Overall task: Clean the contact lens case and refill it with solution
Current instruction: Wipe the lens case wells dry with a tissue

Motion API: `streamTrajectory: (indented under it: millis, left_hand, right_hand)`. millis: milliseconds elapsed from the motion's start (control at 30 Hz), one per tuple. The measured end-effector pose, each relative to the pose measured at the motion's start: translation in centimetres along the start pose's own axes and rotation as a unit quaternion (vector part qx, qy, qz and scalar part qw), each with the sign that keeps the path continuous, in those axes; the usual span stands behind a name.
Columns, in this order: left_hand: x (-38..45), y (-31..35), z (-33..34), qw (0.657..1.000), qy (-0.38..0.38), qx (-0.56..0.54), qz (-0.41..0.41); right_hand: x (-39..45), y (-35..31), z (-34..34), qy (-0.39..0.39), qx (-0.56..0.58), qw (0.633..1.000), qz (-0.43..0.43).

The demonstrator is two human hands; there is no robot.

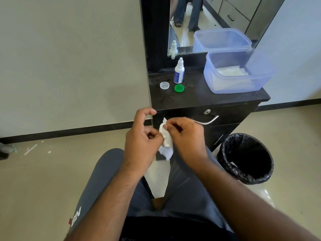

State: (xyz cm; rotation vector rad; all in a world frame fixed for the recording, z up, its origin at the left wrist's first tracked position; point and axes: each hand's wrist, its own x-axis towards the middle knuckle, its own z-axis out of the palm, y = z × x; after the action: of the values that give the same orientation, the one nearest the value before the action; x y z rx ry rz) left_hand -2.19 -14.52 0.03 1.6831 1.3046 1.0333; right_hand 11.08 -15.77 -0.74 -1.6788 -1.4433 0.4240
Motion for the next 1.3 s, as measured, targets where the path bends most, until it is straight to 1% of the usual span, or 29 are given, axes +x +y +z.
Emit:
streamTrajectory:
  millis: [33, 67, 100, 233, 267, 367, 400, 433, 533, 600, 667, 767, 900, 1000, 1067, 1133, 1167, 1200, 1267, 1300]
  left_hand:
    - [-0.2, -0.1, 0.3, 1.0, 0.013, 0.013, 0.019]
    - [-0.4, -0.2, 0.4, 0.999, 0.023, 0.02, 0.029]
    - [-0.5, -0.4, 0.5, 0.999, 0.034, 0.023, 0.036]
    - [-1.0, -0.9, 0.8, 0.994, 0.072, 0.042, 0.072]
    - [-1.1, -1.0, 1.0, 0.992, 0.078, 0.052, 0.087]
    - [-1.7, -1.4, 1.3, 0.987, 0.086, 0.063, 0.123]
    - [-1.9, -1.6, 1.3, 0.986, 0.086, 0.062, 0.13]
    - [-2.1, -1.8, 1.3, 0.986, 0.084, 0.061, 0.132]
    - [-2.5, -2.0, 1.4, 0.987, 0.097, 0.047, 0.116]
    - [-2.6, -2.0, 1.3, 0.985, 0.117, 0.04, 0.116]
    - [-2.6, -1.9, 1.2, 0.984, 0.122, 0.043, 0.124]
    - [-2.6, -2.1, 1.1, 0.982, 0.113, 0.062, 0.137]
    - [-2.7, -2.5, 1.3, 0.98, 0.104, 0.078, 0.153]
    - [-2.8, -2.5, 1.2, 0.975, 0.099, 0.089, 0.179]
    - [-2.7, -2.5, 1.0, 0.975, 0.09, 0.091, 0.182]
    - [-2.4, -2.4, 0.9, 0.982, 0.085, 0.073, 0.153]
    - [-2.2, -2.3, 0.8, 0.986, 0.093, 0.056, 0.129]
    - [-2.0, -2.2, 0.7, 0.988, 0.108, 0.032, 0.102]
    - [-1.6, -2.1, 0.3, 0.99, 0.131, -0.023, 0.049]
    - [-1.4, -1.9, 0.0, 0.99, 0.132, -0.051, 0.025]
  right_hand:
    - [-0.5, -0.4, 0.2, 0.006, 0.074, 0.992, 0.099]
    - [-0.8, -0.6, 0.5, 0.013, 0.134, 0.976, 0.17]
    - [-1.0, -0.7, 0.7, 0.023, 0.159, 0.965, 0.206]
    - [-1.2, -1.2, 1.1, 0.032, 0.195, 0.944, 0.263]
    - [-1.1, -1.4, 1.1, 0.032, 0.223, 0.931, 0.287]
    - [-0.9, -2.2, 0.9, 0.018, 0.337, 0.865, 0.371]
    - [-0.8, -2.3, 0.9, 0.008, 0.347, 0.854, 0.388]
    - [-0.8, -2.3, 0.9, -0.004, 0.339, 0.853, 0.397]
    - [-1.1, -2.4, 1.4, -0.034, 0.293, 0.868, 0.399]
    - [-1.3, -2.6, 1.5, -0.053, 0.299, 0.862, 0.405]
    - [-1.2, -2.8, 1.1, -0.073, 0.303, 0.85, 0.424]
    - [-0.5, -2.5, 0.4, -0.107, 0.302, 0.825, 0.465]
    - [-0.3, -2.2, -0.2, -0.14, 0.343, 0.771, 0.517]
    - [0.0, -1.6, -0.7, -0.16, 0.363, 0.744, 0.537]
    - [0.2, -1.4, -1.1, -0.202, 0.37, 0.727, 0.542]
    - [0.2, -1.4, -1.5, -0.248, 0.384, 0.715, 0.529]
    - [0.3, -1.4, -1.8, -0.251, 0.4, 0.715, 0.515]
    - [0.6, -1.3, -2.2, -0.238, 0.417, 0.718, 0.503]
    - [1.2, -0.6, -3.2, -0.182, 0.445, 0.73, 0.486]
    - [1.4, -0.1, -3.7, -0.155, 0.449, 0.743, 0.471]
